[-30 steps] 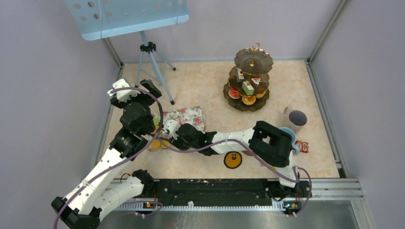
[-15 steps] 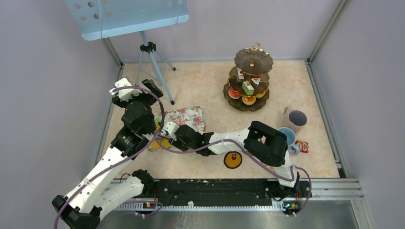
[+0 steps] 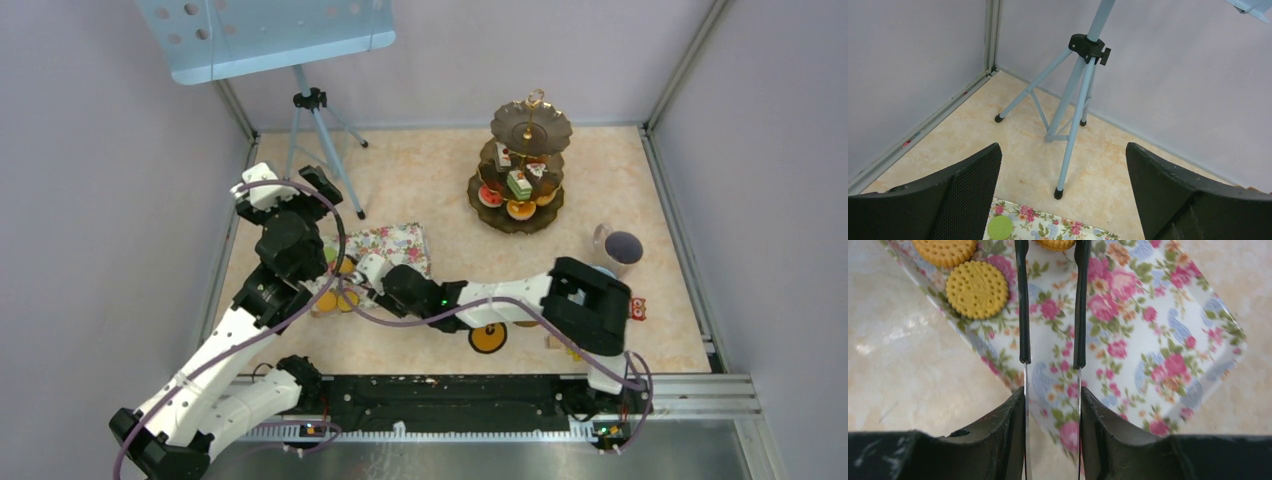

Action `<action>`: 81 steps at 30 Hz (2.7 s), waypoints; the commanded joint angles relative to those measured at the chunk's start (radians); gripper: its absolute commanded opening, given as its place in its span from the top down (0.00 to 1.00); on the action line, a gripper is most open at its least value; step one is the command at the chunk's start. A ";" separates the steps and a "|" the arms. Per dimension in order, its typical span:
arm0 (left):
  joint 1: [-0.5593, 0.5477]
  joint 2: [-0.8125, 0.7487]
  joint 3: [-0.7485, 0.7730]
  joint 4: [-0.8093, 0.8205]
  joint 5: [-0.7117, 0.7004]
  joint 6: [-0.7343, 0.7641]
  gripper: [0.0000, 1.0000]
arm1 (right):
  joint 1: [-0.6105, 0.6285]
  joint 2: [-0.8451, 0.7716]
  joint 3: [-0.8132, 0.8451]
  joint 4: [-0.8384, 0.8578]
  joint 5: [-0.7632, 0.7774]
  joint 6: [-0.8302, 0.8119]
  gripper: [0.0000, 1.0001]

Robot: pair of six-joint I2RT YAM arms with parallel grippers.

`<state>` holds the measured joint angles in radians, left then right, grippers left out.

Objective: Serve the afternoon tea

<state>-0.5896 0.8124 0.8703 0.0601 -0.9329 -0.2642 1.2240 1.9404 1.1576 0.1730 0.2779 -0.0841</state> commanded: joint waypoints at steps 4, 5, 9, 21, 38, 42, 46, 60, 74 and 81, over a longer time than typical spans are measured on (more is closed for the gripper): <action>0.005 0.011 0.000 0.038 -0.014 0.004 0.01 | -0.003 -0.424 -0.208 -0.050 0.173 0.126 0.86; 0.004 0.013 0.001 0.038 -0.012 0.005 0.01 | -0.008 -0.483 -0.236 -0.078 0.203 0.136 0.87; 0.009 0.022 -0.001 0.036 0.004 -0.004 0.01 | -0.037 -0.702 -0.268 -0.228 0.295 0.161 0.88; 0.014 0.044 0.007 0.015 0.034 -0.021 0.01 | -0.418 -0.974 -0.094 -0.527 0.367 0.162 0.87; 0.013 0.038 0.009 0.012 0.051 -0.026 0.01 | -0.685 -0.834 0.059 -0.625 0.183 0.179 0.63; 0.014 0.036 0.009 0.010 0.050 -0.026 0.01 | -0.685 -0.845 0.079 -0.634 0.192 0.175 0.59; 0.014 0.037 0.010 0.010 0.057 -0.026 0.01 | -0.685 -0.870 0.096 -0.651 0.196 0.167 0.57; 0.014 0.041 0.012 0.009 0.051 -0.024 0.01 | -0.583 -0.850 0.124 -0.608 -0.194 0.090 0.62; 0.015 0.021 0.012 0.010 0.001 -0.020 0.01 | -0.134 -0.376 0.086 -0.312 -0.198 0.105 0.60; 0.015 -0.017 0.003 0.029 -0.051 -0.008 0.01 | -0.086 -0.152 0.127 -0.101 -0.167 0.097 0.59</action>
<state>-0.5781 0.8314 0.8703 0.0494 -0.9379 -0.2859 1.1252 1.7115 1.2377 -0.1158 0.0849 0.0193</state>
